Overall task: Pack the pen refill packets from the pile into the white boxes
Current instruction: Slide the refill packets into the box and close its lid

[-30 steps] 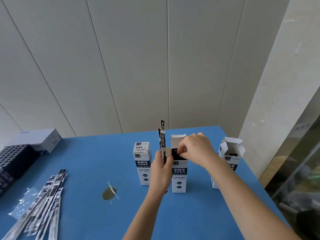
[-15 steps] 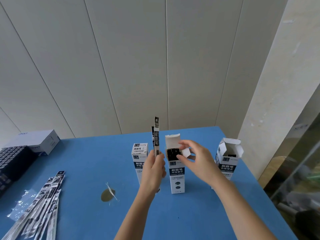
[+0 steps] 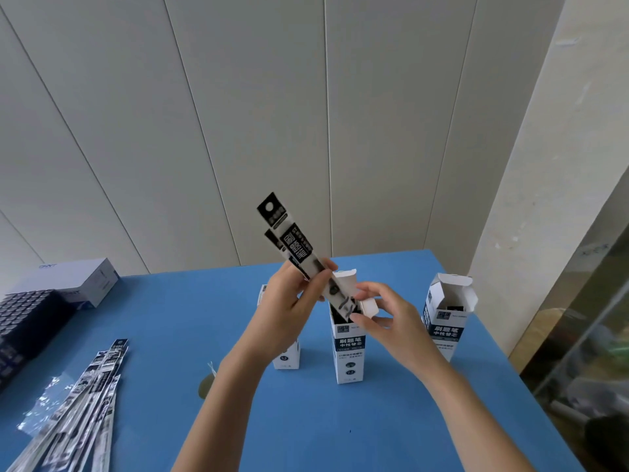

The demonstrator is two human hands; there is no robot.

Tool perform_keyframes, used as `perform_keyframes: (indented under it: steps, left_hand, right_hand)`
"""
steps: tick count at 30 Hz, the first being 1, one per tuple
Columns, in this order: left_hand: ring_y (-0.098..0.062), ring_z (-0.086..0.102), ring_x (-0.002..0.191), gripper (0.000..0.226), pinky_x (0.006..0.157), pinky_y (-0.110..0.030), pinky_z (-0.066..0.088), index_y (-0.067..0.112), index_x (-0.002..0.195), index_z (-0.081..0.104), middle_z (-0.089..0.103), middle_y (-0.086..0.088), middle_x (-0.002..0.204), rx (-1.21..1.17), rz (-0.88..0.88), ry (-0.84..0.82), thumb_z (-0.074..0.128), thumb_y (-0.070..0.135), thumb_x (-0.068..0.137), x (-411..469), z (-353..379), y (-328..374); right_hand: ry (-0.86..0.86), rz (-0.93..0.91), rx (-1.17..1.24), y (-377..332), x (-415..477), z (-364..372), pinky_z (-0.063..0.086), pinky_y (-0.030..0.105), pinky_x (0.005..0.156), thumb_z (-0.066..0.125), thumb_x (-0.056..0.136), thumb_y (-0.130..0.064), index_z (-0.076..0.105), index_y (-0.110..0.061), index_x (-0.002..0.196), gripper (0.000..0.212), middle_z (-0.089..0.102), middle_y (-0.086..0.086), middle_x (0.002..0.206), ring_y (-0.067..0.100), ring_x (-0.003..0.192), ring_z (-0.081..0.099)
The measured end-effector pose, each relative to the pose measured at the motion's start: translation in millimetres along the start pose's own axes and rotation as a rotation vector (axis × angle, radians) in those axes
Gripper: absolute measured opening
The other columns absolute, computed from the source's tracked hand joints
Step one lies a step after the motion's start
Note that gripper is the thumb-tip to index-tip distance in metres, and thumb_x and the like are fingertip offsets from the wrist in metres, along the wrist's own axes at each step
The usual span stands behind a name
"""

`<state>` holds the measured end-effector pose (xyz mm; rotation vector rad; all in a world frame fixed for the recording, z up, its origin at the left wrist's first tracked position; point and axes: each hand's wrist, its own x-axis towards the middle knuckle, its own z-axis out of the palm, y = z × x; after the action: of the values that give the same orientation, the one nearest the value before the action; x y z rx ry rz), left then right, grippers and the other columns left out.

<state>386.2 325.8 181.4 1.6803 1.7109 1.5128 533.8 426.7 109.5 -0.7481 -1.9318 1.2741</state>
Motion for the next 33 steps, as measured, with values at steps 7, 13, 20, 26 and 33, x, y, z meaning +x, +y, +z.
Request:
perform_keyframes:
  steps: [7,13,20,26,33]
  left_hand:
    - [-0.002,0.067,0.077,0.016,0.073,-0.02,0.055,0.019,0.088,0.068,0.067,0.018,0.09,0.03,0.065,0.044,0.06,0.006,0.087,7.6,0.7,-3.8]
    - [0.001,0.065,0.088,0.013,0.076,-0.01,0.048,0.009,0.093,0.069,0.064,0.027,0.089,-0.001,0.088,-0.007,0.061,0.003,0.086,5.4,-1.7,-16.0]
    - [0.001,0.061,0.086,0.017,0.075,-0.008,0.044,0.013,0.094,0.07,0.061,0.015,0.091,-0.017,0.066,-0.054,0.061,0.002,0.085,1.6,-2.8,-26.9]
    - [0.004,0.06,0.084,0.015,0.074,-0.006,0.042,0.01,0.094,0.07,0.06,0.022,0.089,0.008,0.068,-0.108,0.061,0.002,0.086,0.3,-7.5,-28.9]
    - [0.002,0.062,0.087,0.013,0.077,-0.007,0.044,0.007,0.094,0.068,0.063,0.022,0.089,0.017,0.073,-0.147,0.06,0.001,0.086,7.2,-9.5,-29.7]
  right_hand:
    - [-0.002,-0.005,0.07,-6.4,-4.9,2.7,0.05,0.012,0.076,0.071,0.079,-0.01,0.043,-0.041,0.114,0.055,0.06,-0.006,0.106,0.0,0.095,0.058]
    - [-0.004,0.004,0.094,-7.2,-6.1,3.7,0.05,0.012,0.075,0.071,0.078,-0.009,0.042,-0.035,0.119,0.056,0.058,-0.006,0.11,0.0,0.096,0.058]
    - [0.001,0.025,0.141,-3.8,-3.7,5.7,0.053,0.016,0.076,0.071,0.078,-0.009,0.05,-0.034,0.111,0.046,0.057,-0.01,0.112,0.003,0.103,0.06]
    - [0.01,0.052,0.114,-2.5,-3.5,6.3,0.053,0.016,0.079,0.071,0.079,-0.013,0.051,-0.032,0.11,0.042,0.058,-0.013,0.111,-0.004,0.104,0.057]
    - [0.002,0.055,0.112,-0.3,-2.9,5.7,0.052,0.014,0.078,0.07,0.079,-0.012,0.054,-0.028,0.108,0.036,0.061,-0.01,0.111,-0.006,0.101,0.057]
